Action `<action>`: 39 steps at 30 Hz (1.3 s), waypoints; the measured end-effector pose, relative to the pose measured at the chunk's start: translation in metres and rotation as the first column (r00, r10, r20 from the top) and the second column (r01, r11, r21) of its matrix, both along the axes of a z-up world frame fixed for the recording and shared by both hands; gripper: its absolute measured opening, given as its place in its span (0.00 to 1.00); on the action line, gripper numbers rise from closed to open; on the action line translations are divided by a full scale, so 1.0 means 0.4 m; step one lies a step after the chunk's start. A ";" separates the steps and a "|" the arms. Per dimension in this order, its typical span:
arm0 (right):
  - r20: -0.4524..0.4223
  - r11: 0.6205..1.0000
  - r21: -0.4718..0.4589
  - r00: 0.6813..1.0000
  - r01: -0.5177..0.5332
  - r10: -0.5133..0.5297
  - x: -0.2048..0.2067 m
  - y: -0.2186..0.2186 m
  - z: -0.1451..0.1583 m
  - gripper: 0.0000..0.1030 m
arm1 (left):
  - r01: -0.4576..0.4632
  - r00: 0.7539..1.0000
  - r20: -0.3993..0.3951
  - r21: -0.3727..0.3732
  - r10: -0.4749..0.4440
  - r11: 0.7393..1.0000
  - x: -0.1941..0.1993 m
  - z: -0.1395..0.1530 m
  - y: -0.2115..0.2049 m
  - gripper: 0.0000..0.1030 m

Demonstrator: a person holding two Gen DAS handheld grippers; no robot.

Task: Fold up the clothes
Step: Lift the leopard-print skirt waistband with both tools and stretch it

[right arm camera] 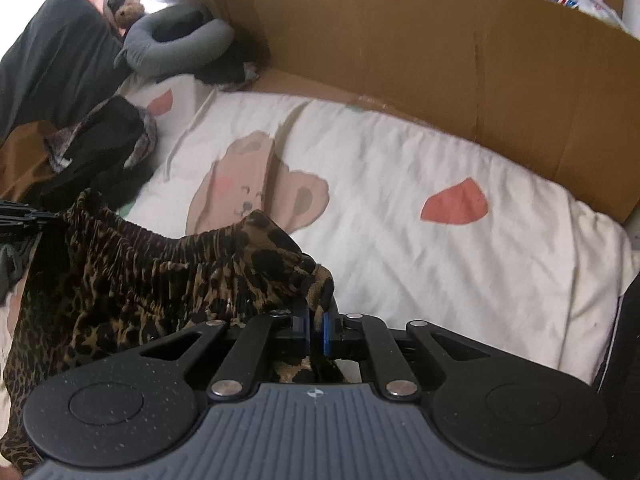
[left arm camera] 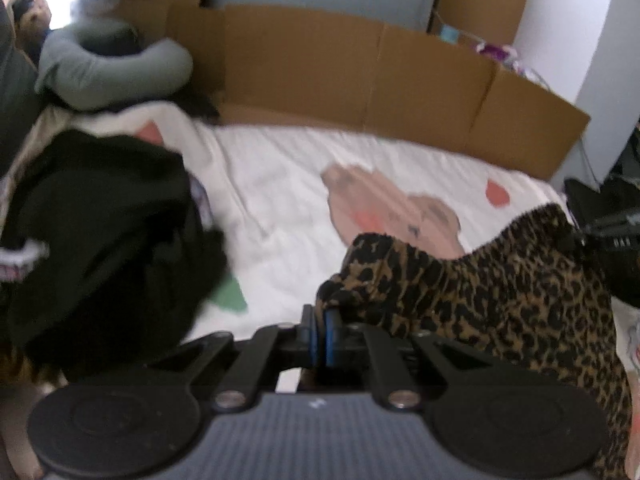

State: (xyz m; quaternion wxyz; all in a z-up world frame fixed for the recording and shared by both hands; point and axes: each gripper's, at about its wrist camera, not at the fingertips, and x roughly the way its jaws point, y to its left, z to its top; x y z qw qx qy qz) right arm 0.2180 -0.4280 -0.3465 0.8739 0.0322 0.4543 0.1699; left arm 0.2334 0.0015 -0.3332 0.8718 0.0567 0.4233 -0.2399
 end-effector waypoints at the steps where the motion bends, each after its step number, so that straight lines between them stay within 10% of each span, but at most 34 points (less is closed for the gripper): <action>1: 0.006 1.000 0.005 1.000 0.011 -0.011 0.004 -0.001 0.005 0.04 | -0.003 1.000 0.012 -0.003 0.003 1.000 0.010 0.006 -0.004 0.04; 39: 0.165 0.978 -0.152 0.979 0.142 -0.116 0.276 0.011 0.116 0.04 | -0.047 0.977 0.207 -0.030 0.052 0.998 0.312 0.066 -0.147 0.04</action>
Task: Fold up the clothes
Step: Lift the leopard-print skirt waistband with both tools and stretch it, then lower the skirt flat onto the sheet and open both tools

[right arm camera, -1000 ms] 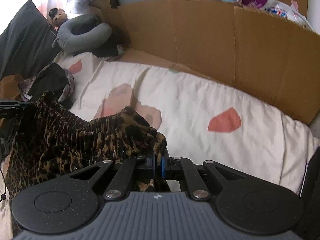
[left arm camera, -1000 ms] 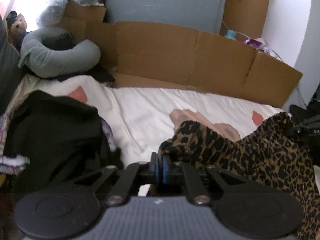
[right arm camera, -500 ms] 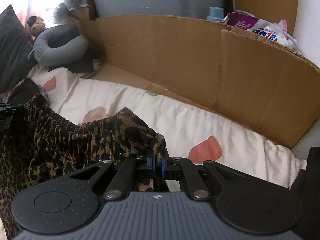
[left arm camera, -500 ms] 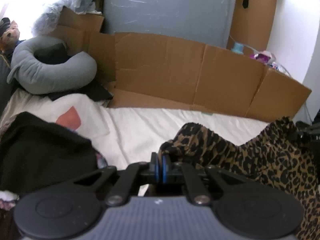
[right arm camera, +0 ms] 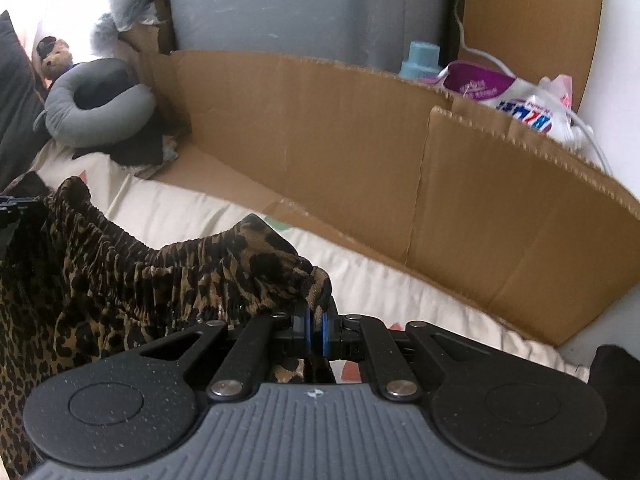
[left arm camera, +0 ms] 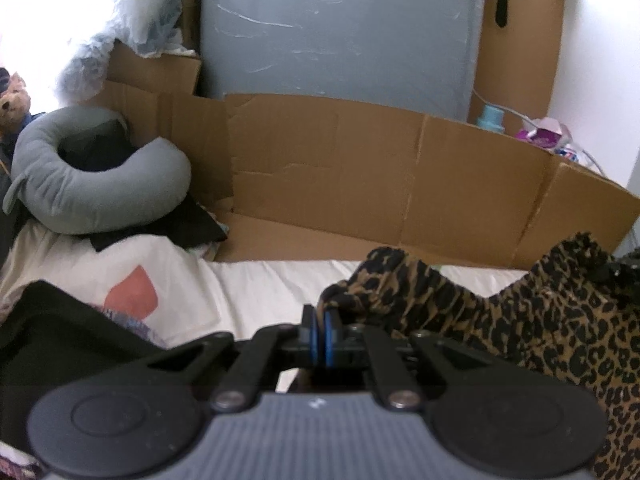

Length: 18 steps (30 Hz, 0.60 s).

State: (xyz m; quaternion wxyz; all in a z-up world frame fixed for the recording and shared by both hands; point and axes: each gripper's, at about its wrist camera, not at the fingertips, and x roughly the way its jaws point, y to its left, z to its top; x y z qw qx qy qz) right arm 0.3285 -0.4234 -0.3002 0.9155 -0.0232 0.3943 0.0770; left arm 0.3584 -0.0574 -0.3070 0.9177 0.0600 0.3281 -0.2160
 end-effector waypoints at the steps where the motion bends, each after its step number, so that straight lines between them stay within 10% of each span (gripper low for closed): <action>1: 0.004 1.000 -0.002 1.000 0.003 -0.003 0.008 0.001 0.000 0.04 | -0.005 1.000 0.002 0.004 0.005 1.000 0.007 0.000 -0.002 0.04; 9: 0.015 1.000 -0.010 1.000 0.003 -0.003 0.065 0.012 -0.027 0.06 | -0.053 0.994 -0.094 0.008 0.053 0.999 0.085 -0.051 -0.007 0.11; 13: -0.028 1.000 0.006 0.999 0.027 -0.026 0.087 -0.016 -0.067 0.42 | -0.083 0.985 -0.149 0.054 0.091 0.995 0.088 -0.095 -0.014 0.35; 18: -0.072 0.993 0.060 0.993 0.101 -0.097 0.060 -0.080 -0.099 0.49 | -0.065 0.983 -0.169 0.039 0.070 0.997 0.049 -0.108 -0.019 0.45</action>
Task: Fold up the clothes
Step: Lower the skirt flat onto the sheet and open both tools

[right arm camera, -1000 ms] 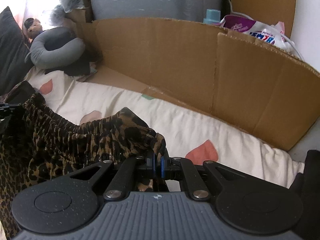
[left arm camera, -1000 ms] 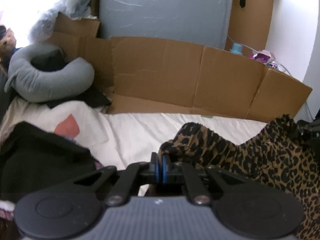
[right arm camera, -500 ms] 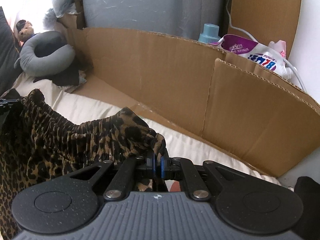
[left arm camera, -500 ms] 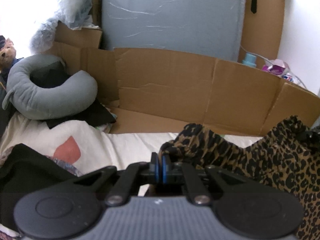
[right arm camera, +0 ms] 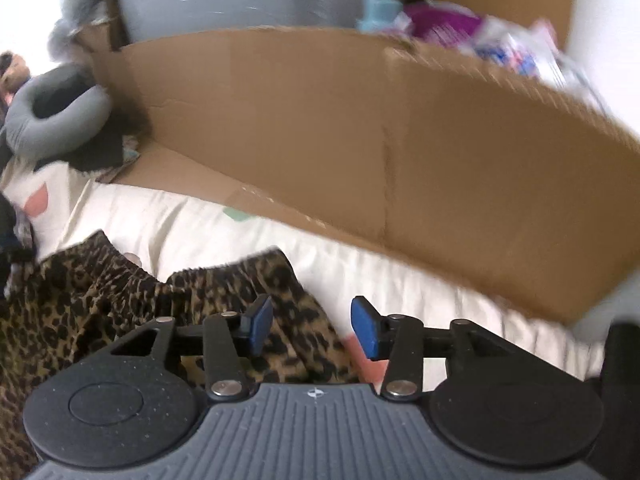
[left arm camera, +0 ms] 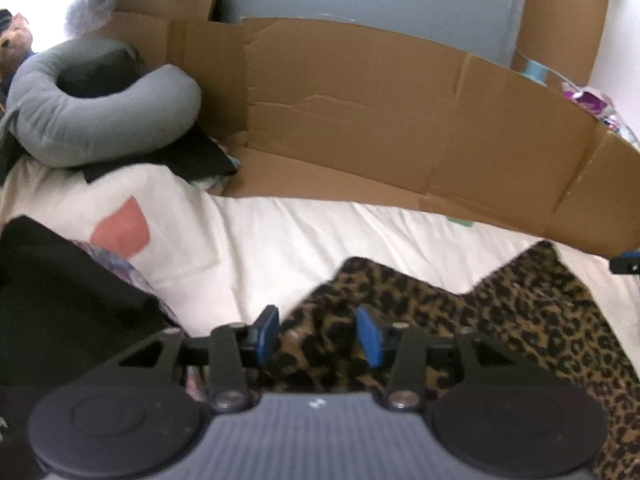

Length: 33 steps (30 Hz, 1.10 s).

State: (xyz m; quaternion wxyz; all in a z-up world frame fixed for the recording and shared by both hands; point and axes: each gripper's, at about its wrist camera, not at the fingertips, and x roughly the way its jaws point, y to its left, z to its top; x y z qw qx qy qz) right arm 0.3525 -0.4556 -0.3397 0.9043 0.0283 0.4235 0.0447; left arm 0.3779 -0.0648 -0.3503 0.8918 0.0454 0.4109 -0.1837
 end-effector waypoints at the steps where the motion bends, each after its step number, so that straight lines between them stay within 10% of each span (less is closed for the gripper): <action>1: -0.009 1.000 0.018 1.000 0.015 -0.014 -0.010 -0.012 -0.004 0.49 | 0.012 1.000 -0.007 -0.006 -0.012 1.000 -0.008 0.000 -0.004 0.45; 20: -0.085 0.998 0.037 0.995 -0.043 0.046 -0.283 -0.132 0.011 0.49 | 0.200 0.978 -0.038 -0.083 -0.204 0.976 -0.262 0.121 -0.140 0.59; 33: -0.178 0.983 0.123 0.978 0.134 -0.111 -0.437 -0.215 -0.024 0.49 | 0.228 0.951 -0.186 -0.119 -0.247 0.966 -0.365 0.030 -0.170 0.62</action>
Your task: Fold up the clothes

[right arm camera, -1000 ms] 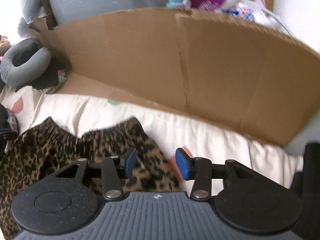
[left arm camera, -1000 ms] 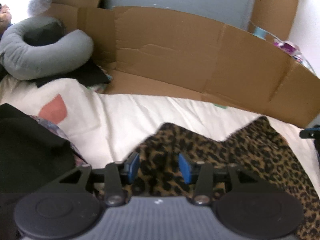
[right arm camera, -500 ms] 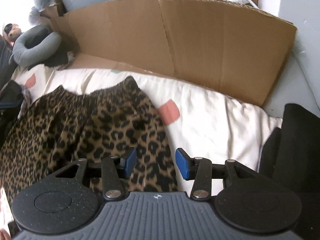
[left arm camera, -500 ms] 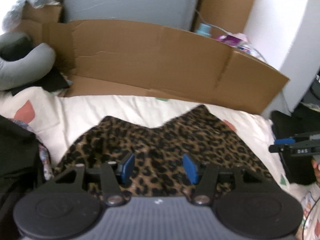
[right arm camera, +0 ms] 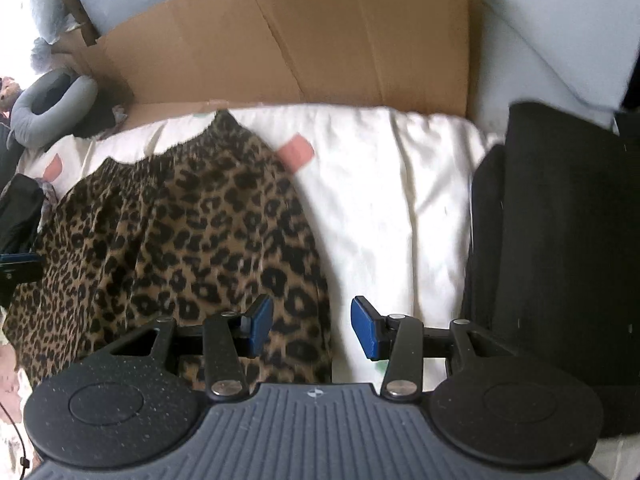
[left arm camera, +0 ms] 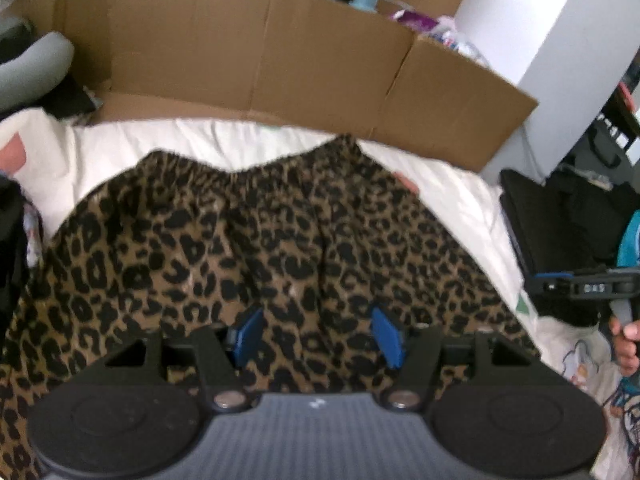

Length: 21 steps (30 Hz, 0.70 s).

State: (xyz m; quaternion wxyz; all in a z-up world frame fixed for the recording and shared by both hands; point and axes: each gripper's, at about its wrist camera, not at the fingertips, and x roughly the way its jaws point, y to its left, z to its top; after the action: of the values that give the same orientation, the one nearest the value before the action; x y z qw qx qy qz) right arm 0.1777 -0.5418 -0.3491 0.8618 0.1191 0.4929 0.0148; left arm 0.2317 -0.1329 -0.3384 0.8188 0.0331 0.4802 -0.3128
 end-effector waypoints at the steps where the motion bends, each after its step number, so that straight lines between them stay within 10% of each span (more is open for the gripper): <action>1: -0.013 1.000 0.000 1.000 0.022 -0.022 -0.012 -0.003 -0.005 0.49 | -0.005 1.000 -0.021 -0.003 0.005 1.000 0.000 -0.010 0.000 0.62; 21: -0.063 0.992 0.057 0.992 0.113 -0.110 -0.119 0.002 -0.071 0.49 | 0.150 0.988 -0.039 0.046 -0.148 0.988 -0.100 -0.021 -0.096 0.60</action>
State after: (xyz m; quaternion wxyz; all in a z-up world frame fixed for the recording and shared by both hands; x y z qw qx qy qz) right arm 0.1301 -0.5409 -0.3774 0.8422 0.1728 0.5102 -0.0222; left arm 0.1918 -0.1712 -0.3466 0.7833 0.0831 0.4985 -0.3619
